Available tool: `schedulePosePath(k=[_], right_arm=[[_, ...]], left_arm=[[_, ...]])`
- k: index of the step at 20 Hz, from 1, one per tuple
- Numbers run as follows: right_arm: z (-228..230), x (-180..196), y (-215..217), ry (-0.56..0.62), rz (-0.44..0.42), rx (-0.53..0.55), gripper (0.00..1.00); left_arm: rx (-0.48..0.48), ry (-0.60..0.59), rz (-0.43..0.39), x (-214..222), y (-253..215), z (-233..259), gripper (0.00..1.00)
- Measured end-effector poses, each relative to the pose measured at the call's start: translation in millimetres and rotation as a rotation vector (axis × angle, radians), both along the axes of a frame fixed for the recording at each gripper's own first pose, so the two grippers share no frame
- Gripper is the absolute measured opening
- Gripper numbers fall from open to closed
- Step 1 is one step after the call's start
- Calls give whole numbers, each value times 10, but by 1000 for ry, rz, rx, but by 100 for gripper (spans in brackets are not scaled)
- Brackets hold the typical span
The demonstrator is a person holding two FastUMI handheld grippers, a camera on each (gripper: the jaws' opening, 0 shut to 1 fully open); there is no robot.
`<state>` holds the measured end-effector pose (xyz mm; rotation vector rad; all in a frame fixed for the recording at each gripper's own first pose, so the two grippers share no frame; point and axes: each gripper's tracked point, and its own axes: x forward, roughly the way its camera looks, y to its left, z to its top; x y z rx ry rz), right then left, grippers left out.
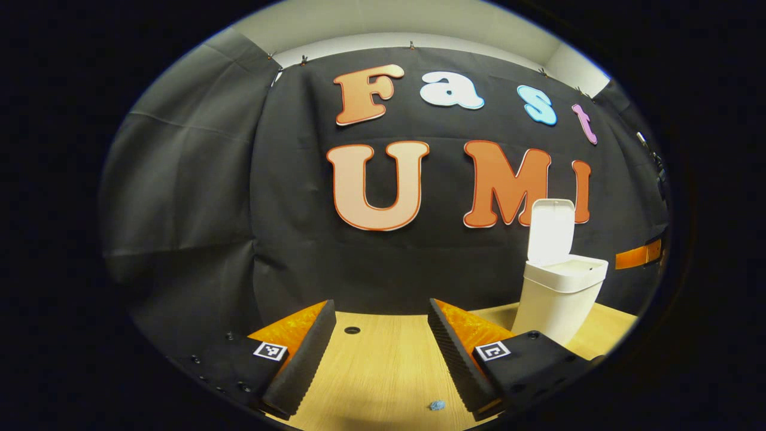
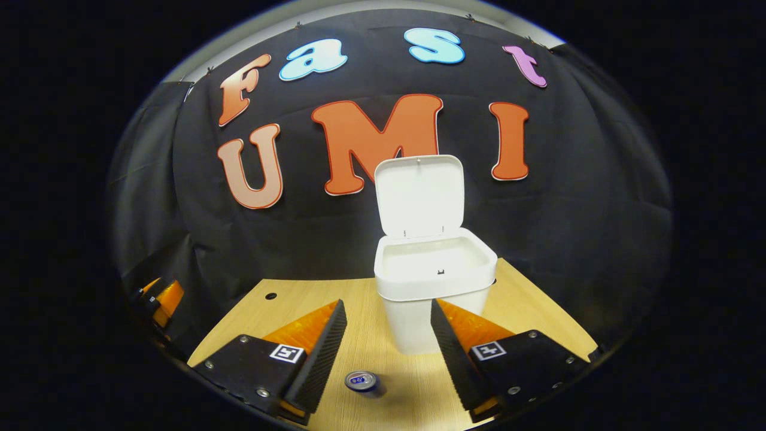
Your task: Press the lid of the desktop garbage bin to open it, pick up the crumpled paper on the desktop and throw it into the bin, then pick up the pop can on the desktop and drop it into the bin, and finally close the garbage bin lid.
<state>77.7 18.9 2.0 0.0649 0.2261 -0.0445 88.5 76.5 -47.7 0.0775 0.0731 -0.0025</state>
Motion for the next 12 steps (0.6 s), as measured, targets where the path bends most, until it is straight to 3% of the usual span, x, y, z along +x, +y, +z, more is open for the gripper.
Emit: schedulePosePath(k=[1, 2, 12], right_arm=[[-32, -10, -12, 5, -2, -16, 96], [-65, -23, -4, 8, 5, -36, 98], [-245, -147, -155, 32, 6, -199, 98]], left_arm=[[-2, 13, -9, 6, -55, -91, 98], [-2, 28, -18, 10, -96, -176, 98], [-9, 194, -128, 51, -706, -1089, 96]])
